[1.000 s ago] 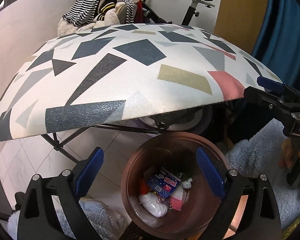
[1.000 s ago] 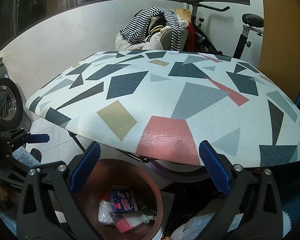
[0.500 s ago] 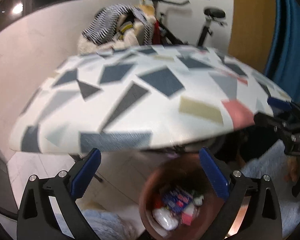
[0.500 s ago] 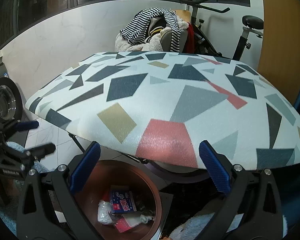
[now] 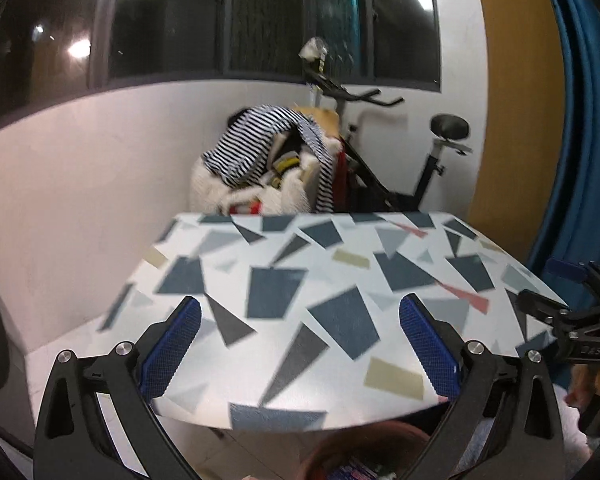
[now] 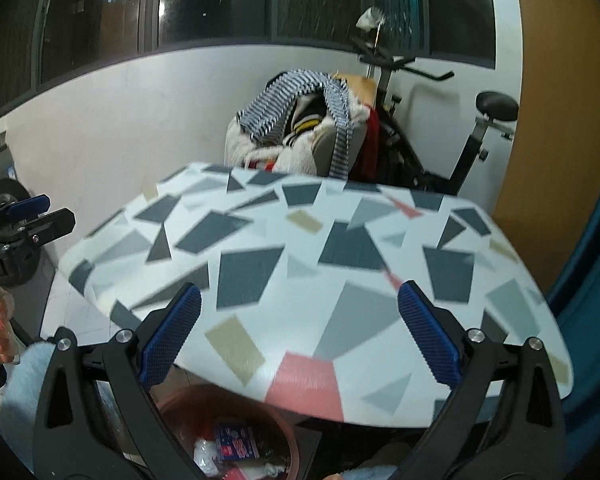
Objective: Collect trash
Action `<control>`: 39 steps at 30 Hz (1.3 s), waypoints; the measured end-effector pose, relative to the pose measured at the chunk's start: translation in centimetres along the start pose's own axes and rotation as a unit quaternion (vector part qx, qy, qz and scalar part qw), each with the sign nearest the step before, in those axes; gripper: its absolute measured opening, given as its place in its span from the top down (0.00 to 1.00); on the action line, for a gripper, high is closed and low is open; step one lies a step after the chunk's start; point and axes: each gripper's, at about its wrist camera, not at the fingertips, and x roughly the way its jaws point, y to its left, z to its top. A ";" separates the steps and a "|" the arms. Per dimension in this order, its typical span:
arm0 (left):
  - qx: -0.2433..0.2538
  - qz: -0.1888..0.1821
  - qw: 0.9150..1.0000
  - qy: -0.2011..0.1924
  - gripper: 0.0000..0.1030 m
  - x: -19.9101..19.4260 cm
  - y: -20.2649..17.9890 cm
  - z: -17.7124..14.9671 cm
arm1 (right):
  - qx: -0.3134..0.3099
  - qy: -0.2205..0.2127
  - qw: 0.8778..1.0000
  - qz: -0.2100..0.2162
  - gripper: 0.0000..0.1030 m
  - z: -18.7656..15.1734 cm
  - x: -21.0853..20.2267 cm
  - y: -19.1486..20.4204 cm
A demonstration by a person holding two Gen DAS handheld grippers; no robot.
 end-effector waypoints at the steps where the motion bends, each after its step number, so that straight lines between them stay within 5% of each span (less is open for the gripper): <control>1: 0.006 0.007 1.000 -0.005 0.06 -0.4 -0.1 0.5 | 0.000 -0.003 1.000 0.000 0.06 0.4 -0.3 0.0; 12: 0.029 0.025 0.999 0.001 0.06 -1.9 -0.3 1.7 | -0.021 -0.022 1.000 0.002 0.06 3.6 -2.5 0.7; 39: 0.044 0.021 0.999 0.008 0.06 -1.9 -0.3 1.6 | -0.034 -0.016 0.999 -0.001 0.06 3.6 -2.6 1.2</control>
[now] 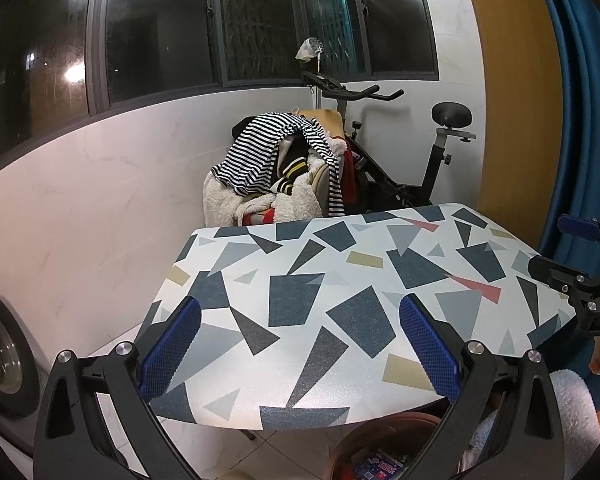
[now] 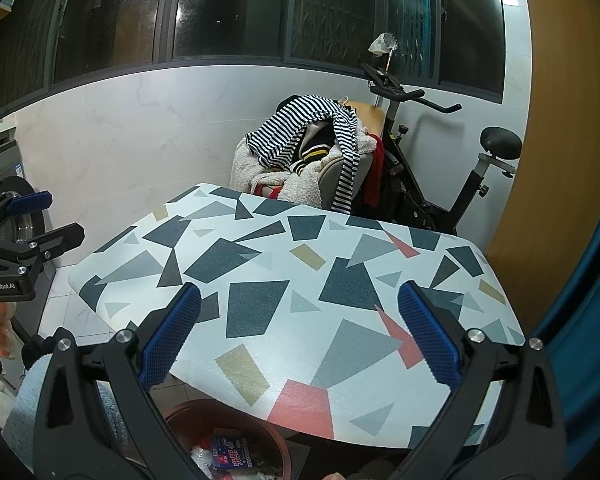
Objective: Collect trash
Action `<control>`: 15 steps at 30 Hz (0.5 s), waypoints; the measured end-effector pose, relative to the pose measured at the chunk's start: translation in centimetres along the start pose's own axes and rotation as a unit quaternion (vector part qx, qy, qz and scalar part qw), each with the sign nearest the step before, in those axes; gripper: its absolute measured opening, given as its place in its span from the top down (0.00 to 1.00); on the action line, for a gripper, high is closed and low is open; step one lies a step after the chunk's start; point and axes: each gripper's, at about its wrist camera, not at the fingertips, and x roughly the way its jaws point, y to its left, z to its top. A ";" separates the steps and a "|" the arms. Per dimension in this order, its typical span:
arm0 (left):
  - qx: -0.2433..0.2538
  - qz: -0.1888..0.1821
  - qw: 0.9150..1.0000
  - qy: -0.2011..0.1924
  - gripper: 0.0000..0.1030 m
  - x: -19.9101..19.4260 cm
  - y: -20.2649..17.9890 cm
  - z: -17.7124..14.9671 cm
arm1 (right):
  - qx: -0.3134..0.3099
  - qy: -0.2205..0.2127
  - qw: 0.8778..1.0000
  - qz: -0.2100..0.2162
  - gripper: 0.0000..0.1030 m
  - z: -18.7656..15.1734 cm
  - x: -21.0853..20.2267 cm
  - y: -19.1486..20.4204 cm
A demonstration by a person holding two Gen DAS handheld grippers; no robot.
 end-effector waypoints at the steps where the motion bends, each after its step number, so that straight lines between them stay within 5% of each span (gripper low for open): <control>1: 0.000 0.000 1.000 0.000 0.06 0.0 0.0 0.0 | 0.001 0.000 1.000 0.000 0.06 0.0 0.0 0.0; 15: 0.010 -0.002 1.000 -0.001 0.06 -0.2 -0.1 -0.6 | -0.003 0.003 1.000 0.000 0.06 -0.3 0.1 0.2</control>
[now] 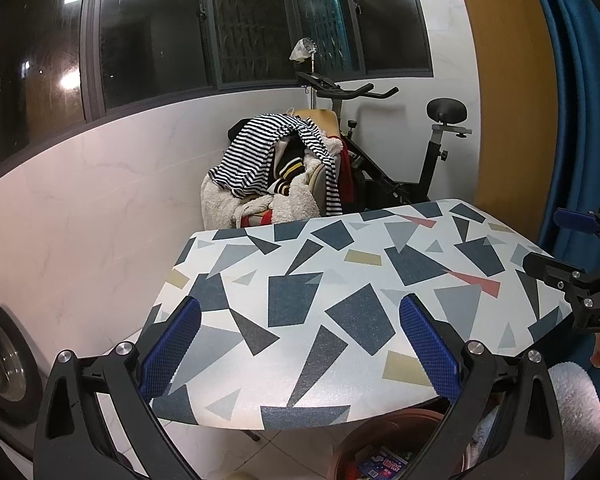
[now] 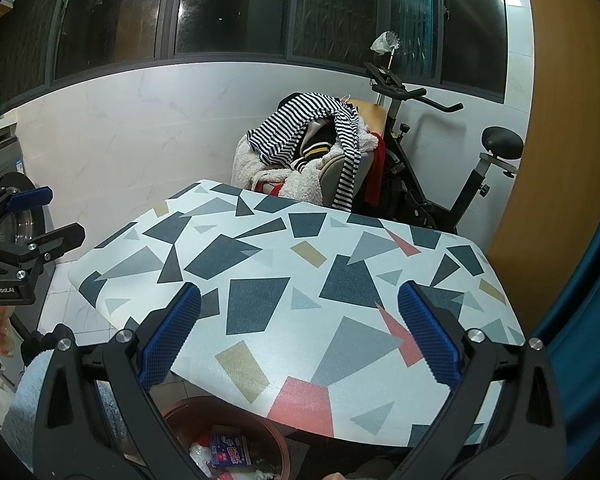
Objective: Collect trash
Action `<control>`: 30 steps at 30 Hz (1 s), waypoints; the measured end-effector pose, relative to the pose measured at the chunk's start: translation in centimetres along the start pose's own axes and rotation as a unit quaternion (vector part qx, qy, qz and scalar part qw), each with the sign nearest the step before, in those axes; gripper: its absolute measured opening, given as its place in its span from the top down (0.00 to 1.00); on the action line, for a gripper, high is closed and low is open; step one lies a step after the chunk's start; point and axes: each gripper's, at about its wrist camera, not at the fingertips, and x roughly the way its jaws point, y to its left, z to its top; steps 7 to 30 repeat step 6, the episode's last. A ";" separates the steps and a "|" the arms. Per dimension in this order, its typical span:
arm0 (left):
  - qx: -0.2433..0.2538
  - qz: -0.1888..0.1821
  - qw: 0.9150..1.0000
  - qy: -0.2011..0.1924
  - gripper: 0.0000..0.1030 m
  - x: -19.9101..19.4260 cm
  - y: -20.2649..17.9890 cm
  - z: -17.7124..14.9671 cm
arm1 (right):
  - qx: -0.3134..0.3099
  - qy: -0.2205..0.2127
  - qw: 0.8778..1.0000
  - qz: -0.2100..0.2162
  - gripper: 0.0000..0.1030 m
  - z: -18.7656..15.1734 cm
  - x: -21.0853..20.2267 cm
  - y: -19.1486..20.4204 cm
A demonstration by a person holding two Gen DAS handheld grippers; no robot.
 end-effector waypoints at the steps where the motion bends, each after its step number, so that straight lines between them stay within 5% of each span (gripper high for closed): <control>1: 0.001 0.000 1.000 0.000 0.06 0.0 0.0 0.0 | 0.000 0.000 1.000 0.000 0.06 0.1 0.1 0.0; 30: 0.001 0.000 1.000 0.000 0.06 0.0 0.0 0.0 | 0.000 0.000 1.000 0.000 0.06 0.0 0.0 0.0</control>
